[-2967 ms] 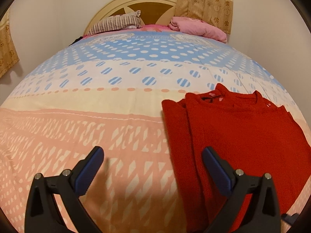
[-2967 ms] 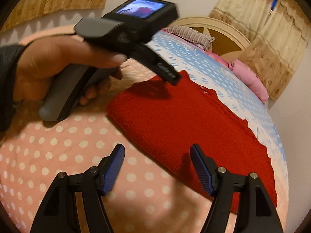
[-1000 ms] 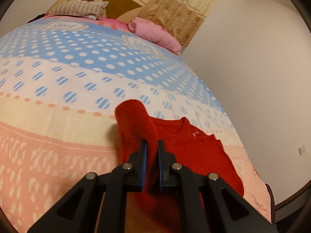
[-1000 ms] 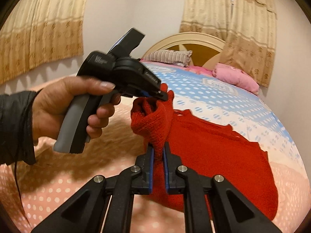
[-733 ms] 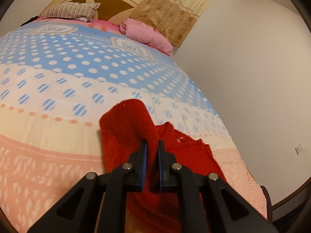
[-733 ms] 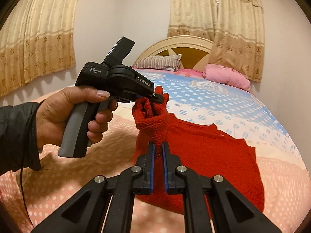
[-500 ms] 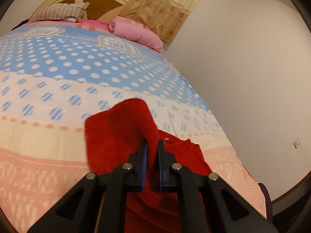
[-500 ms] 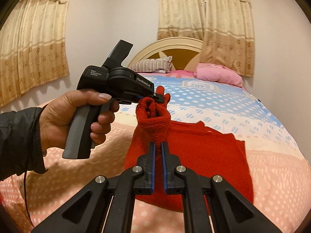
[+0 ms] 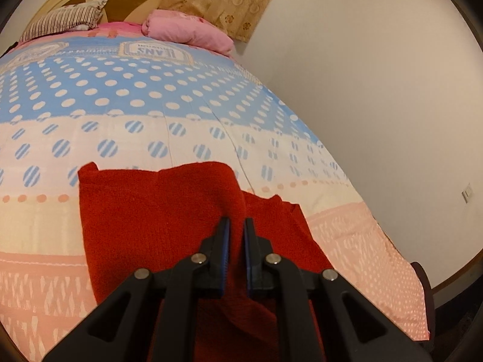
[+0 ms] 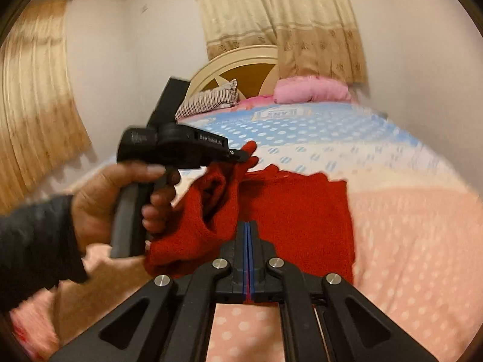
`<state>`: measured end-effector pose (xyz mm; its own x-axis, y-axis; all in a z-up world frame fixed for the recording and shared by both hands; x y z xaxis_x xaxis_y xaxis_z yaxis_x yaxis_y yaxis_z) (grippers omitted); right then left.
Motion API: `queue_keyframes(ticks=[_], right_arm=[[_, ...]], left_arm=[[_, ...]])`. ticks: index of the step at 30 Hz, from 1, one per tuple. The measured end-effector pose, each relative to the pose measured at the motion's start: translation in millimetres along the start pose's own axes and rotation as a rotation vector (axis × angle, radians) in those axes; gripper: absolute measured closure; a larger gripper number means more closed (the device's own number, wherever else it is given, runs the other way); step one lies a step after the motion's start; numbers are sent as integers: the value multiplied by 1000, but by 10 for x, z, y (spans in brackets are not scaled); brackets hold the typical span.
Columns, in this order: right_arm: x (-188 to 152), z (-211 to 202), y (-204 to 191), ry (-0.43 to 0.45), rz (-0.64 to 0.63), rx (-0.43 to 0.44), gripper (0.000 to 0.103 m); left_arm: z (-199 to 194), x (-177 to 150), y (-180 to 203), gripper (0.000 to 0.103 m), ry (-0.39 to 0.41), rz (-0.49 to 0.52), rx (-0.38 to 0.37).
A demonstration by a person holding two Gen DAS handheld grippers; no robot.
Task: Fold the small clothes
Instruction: 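Fold the side edge over with the left gripper and open it while the right gripper regrasps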
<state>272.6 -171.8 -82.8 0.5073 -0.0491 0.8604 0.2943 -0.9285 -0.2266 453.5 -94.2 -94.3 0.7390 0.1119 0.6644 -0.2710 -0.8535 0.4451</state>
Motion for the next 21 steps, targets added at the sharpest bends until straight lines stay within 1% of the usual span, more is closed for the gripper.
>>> queue_keyframes(ticks=[1, 2, 3, 4, 5, 6, 10, 11, 12, 13, 14, 16, 18, 21], right_arm=[[-10, 26, 12, -14, 31, 25, 98], [-24, 70, 1, -29, 56, 50, 74], [-38, 125, -30, -46, 76, 88, 54], [-49, 176, -67, -55, 95, 130, 17], [-54, 200, -75, -48, 112, 149, 13], [-58, 235, -86, -47, 124, 159, 13], [-86, 522, -106, -113, 156, 202, 13], [-101, 610, -91, -130, 168, 206, 27], [-117, 711, -75, -152, 183, 216, 47], [-129, 797, -71, -176, 204, 253, 95], [-140, 817, -57, -177, 215, 260, 95], [-101, 769, -32, -151, 213, 246, 95], [-32, 605, -11, -111, 193, 230, 95], [56, 358, 80, -60, 172, 194, 95]], left_arm=[[-9, -1, -23, 94, 1, -7, 3], [-3, 4, -23, 94, 1, -11, 1], [-7, 7, -26, 94, 1, -16, -1], [-27, 6, -26, 94, 3, -14, -2], [-12, 11, -11, 94, 4, -11, -1], [-20, 12, -6, 94, 6, -8, -1], [-13, 5, -5, 94, 3, -6, -5], [-11, 0, -8, 94, 2, -5, -4], [-9, -6, -2, 94, -3, -4, -8], [-6, -1, 3, 94, -3, -1, -6], [-8, 7, 15, 94, 0, 3, -2], [-8, 32, 34, 94, 1, 3, -12], [-13, 62, 98, 94, 5, 8, -32], [-1, 106, 305, 94, 13, 30, -79]])
Point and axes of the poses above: each gripper's, at about its wrist camera, not at the fingertips, and z roughly the way its jaws point, y to its right, x to its top, the point moved 5 cm from there along z, roughly the way its jaws point, and after that the axes turned 3 degrees about y, right-handed, at the moved point
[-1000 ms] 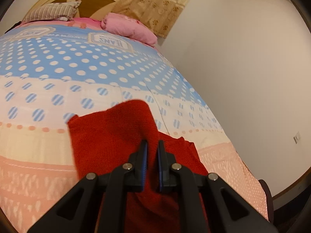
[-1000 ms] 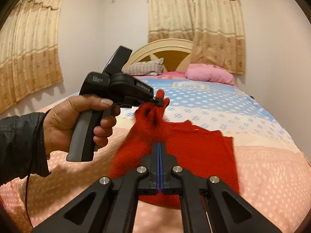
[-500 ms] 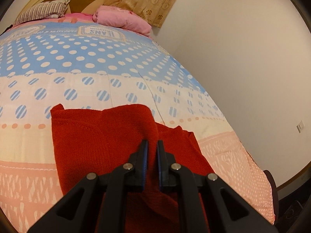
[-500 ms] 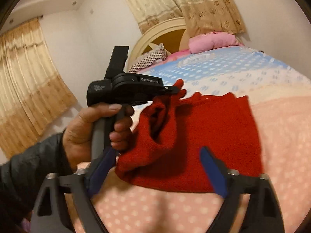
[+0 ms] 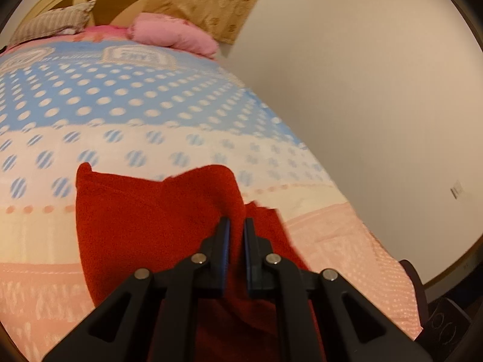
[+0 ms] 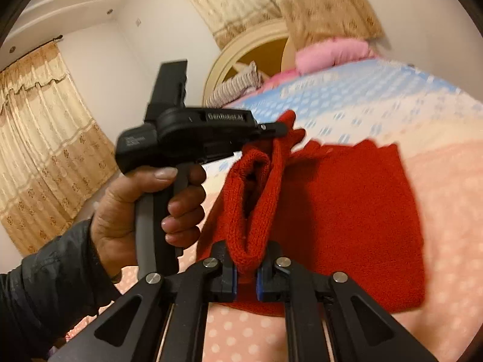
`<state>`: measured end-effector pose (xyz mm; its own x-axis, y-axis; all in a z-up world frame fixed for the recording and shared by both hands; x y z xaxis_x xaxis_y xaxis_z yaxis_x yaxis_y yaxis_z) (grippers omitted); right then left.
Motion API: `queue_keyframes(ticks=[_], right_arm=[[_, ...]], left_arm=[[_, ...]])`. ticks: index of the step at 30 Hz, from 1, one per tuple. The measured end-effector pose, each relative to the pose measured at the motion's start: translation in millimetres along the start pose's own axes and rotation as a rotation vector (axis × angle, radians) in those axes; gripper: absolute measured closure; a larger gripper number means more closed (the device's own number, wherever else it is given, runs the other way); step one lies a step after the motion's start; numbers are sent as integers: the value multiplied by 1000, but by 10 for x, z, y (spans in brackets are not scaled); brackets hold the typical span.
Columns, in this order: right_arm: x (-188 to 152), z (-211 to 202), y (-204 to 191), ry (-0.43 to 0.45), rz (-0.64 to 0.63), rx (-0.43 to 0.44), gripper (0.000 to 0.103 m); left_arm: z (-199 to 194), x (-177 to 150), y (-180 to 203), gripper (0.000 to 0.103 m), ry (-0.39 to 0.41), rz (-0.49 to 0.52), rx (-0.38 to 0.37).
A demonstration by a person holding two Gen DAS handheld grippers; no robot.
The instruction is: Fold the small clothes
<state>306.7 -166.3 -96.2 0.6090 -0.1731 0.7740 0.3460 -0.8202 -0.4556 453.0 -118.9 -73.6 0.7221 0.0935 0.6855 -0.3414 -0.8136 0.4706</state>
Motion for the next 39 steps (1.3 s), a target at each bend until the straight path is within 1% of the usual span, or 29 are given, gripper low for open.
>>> queue_keyframes(ticks=[3, 5, 7, 10, 12, 13, 16, 18, 20, 21, 22, 24, 25, 27, 28, 29, 30, 32, 34, 36, 37, 38, 39], right_arm=[[52, -210, 123, 39, 13, -35, 95], [51, -266, 227, 49, 23, -59, 95], [-2, -317, 402, 44, 48, -95, 95], [-109, -384, 756, 33, 133, -150, 95], [-180, -398, 924, 23, 171, -172, 95], [-215, -390, 964, 18, 183, -175, 95], [-222, -408, 951, 15, 172, -180, 95], [-250, -412, 969, 2, 168, -190, 95], [-273, -397, 1031, -10, 185, -201, 95], [-268, -401, 1036, -9, 184, -206, 95], [-270, -411, 1036, -11, 181, -209, 95], [-287, -402, 1001, -25, 173, -213, 95], [-296, -415, 993, -27, 175, -216, 92], [-240, -455, 996, -18, 175, -236, 75], [-166, -486, 998, 0, 167, -261, 50], [-115, -507, 988, 16, 163, -268, 30], [-14, -533, 970, 43, 159, -264, 28], [197, -472, 919, 50, 112, -285, 28], [381, -290, 907, 27, 72, -281, 28], [447, 16, 995, -74, 74, -264, 30], [441, 138, 1058, -110, 92, -263, 55], [406, 249, 1133, -150, 123, -254, 87], [372, 363, 1218, -191, 153, -246, 87]], left_arm=[[107, 22, 306, 94, 2, 60, -23], [204, 12, 428, 94, -7, 81, -28], [334, -17, 504, 94, -19, 99, -19], [475, -111, 563, 94, -40, 128, 11], [443, -162, 638, 94, -33, 150, -7], [387, -173, 685, 94, -14, 177, 3], [165, -184, 778, 93, 23, 240, 1], [44, -213, 801, 93, 39, 287, 22], [-94, -307, 770, 87, 49, 341, 62], [-171, -390, 715, 76, 52, 360, 91], [-199, -445, 667, 61, 54, 368, 115], [-267, -591, 521, 47, 58, 382, 173], [-299, -680, 437, 47, 57, 388, 202], [-315, -845, 283, 47, 38, 377, 223], [-320, -882, 239, 47, 37, 366, 228], [-333, -920, 200, 47, 41, 350, 225], [-335, -939, 185, 46, 45, 335, 217], [-331, -950, 188, 44, 50, 314, 207], [-306, -937, 212, 44, 56, 311, 206], [-295, -951, 206, 44, 55, 303, 205], [-297, -955, 206, 41, 57, 299, 205], [-311, -971, 202, 40, 58, 295, 204], [-317, -973, 210, 39, 55, 288, 201]])
Point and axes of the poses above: each gripper's, at about its wrist camera, not at the fingertips, and z roughly the way its jaws point, y to its right, x to its top, the point moved 5 cm from there along z, roughly the way its jaws point, and after that the axes turned 3 degrees about y, right-handed, at the moved point
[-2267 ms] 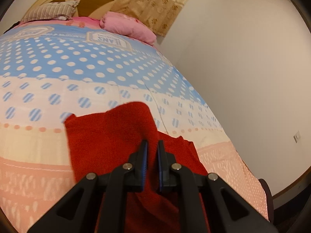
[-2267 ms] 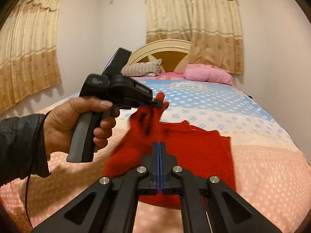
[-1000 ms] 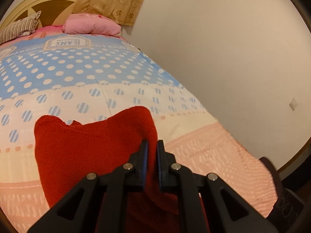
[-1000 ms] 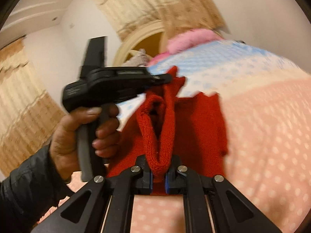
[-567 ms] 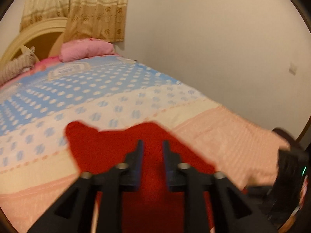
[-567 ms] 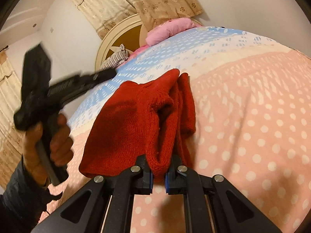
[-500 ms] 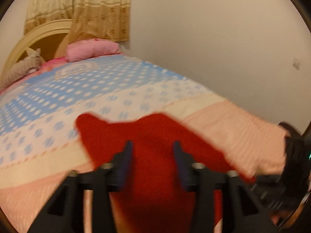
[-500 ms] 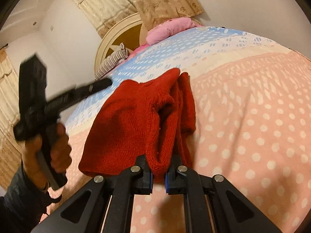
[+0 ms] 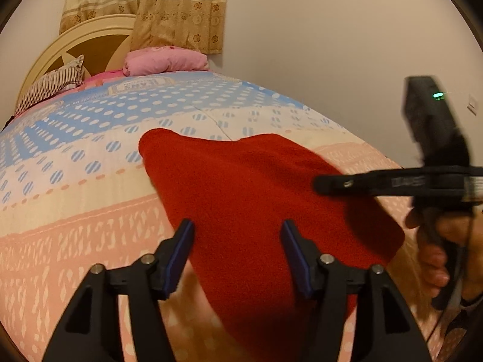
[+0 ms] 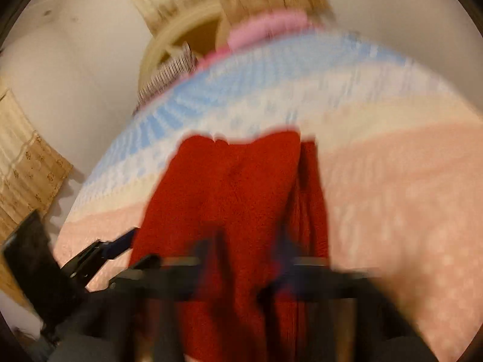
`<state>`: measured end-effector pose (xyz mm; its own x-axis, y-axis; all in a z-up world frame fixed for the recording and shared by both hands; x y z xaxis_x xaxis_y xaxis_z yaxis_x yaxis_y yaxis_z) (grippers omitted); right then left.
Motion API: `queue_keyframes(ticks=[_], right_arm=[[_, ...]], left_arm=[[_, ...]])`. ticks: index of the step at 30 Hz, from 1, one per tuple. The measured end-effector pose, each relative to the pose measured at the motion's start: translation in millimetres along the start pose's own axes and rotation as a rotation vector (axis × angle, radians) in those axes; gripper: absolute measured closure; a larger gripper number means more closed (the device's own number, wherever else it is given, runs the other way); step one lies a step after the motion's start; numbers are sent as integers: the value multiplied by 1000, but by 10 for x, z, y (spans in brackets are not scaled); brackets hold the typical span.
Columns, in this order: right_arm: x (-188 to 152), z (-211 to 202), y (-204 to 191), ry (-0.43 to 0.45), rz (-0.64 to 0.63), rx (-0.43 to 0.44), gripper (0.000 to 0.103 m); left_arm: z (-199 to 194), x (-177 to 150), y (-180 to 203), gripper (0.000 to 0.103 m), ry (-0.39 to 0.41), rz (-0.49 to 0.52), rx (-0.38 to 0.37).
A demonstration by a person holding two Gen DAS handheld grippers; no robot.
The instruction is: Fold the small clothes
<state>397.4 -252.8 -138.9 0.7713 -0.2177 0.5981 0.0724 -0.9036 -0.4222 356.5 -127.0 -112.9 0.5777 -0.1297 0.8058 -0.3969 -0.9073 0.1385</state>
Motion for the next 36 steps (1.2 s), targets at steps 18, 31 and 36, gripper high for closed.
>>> queue_keyframes(ticks=[18, 31, 36], right_arm=[[227, -278, -225, 159, -193, -95, 47], [270, 339, 122, 29, -144, -29, 48], [197, -37, -134, 135, -199, -44, 48]], left_arm=[[118, -235, 49, 18, -92, -43, -3], [-50, -230, -180, 8, -25, -199, 0], [33, -269, -170, 5, -60, -193, 8]])
Point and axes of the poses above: each gripper's, at about its wrist camera, not at the fingertips, and z roughly the way its jaws point, y to its right, x to its top, the point moved 5 cm from there along z, roughly the way its jaws point, and after that the axes turned 3 degrees about y, right-handed, at the moved point
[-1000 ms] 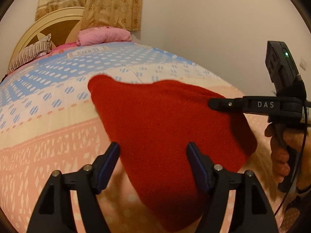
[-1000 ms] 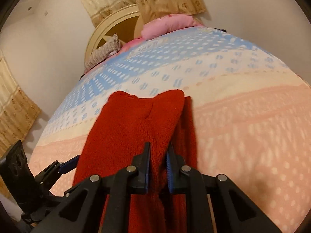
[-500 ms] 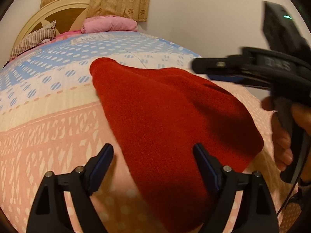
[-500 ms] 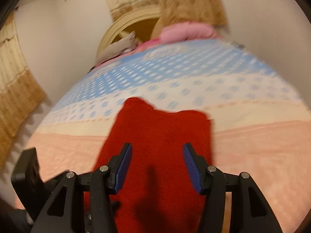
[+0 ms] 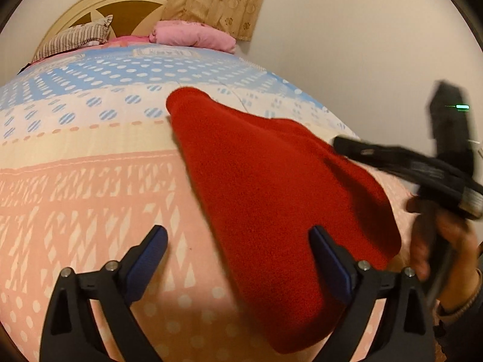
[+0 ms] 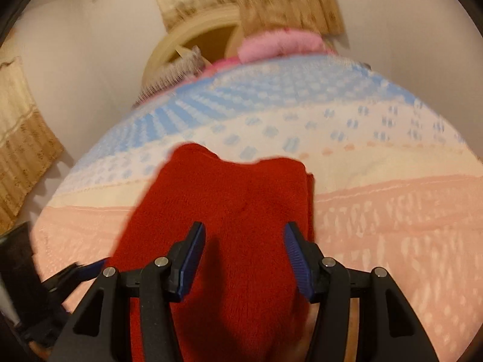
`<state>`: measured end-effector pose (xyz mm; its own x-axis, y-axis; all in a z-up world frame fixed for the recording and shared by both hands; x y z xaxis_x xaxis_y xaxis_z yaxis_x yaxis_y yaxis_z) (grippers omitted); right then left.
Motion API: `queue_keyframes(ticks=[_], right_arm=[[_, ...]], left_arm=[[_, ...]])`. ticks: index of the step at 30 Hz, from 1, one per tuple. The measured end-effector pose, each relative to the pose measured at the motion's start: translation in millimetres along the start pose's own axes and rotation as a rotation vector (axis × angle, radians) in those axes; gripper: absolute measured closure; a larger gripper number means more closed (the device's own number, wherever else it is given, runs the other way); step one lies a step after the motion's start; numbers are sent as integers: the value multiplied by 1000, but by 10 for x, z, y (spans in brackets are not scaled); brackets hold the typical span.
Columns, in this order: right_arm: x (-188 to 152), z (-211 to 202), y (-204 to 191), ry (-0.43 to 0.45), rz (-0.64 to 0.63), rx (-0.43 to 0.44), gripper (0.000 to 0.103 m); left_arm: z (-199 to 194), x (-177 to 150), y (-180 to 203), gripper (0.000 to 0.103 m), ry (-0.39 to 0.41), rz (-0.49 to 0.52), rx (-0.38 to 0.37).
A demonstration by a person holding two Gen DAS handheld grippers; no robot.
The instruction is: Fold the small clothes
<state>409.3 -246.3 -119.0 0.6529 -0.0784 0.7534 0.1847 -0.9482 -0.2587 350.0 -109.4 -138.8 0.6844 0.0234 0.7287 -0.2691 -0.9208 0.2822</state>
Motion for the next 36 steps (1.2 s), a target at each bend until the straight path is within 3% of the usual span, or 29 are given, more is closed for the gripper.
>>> queue_keyframes(ticks=[4, 7, 14, 17, 20, 31, 36], right_arm=[[-180, -254, -255, -2, -68, 98, 48], [-420, -141, -167, -86, -97, 59, 48], [-429, -203, -119, -99, -112, 82, 48], [-294, -300, 14, -39, -43, 120, 44], [-115, -238, 290, -8, 69, 94, 35], [-8, 455, 907, -134, 285, 90, 35], [77, 616, 895, -150, 272, 103, 35]], left_arm=[[39, -25, 25, 4, -18, 21, 6], [61, -69, 29, 2, -50, 22, -4], [106, -136, 76, 0, -90, 41, 6], [115, -139, 77, 0, -92, 42, 5], [125, -140, 83, 0, -94, 43, 4], [139, -150, 95, 0, -100, 43, -5], [139, -150, 87, 0, -99, 34, -23]])
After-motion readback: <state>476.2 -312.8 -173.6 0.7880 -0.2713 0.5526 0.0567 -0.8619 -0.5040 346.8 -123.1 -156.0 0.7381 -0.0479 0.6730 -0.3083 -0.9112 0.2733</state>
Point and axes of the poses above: each gripper's, at about its wrist camera, not at the fingertips, and z roughly the way its jaws point, y to its right, x to its top, the point moved 5 cm from there along z, roughly the way its jaws point, and after that the axes turned 3 degrees about y, right-handed, at the moved point
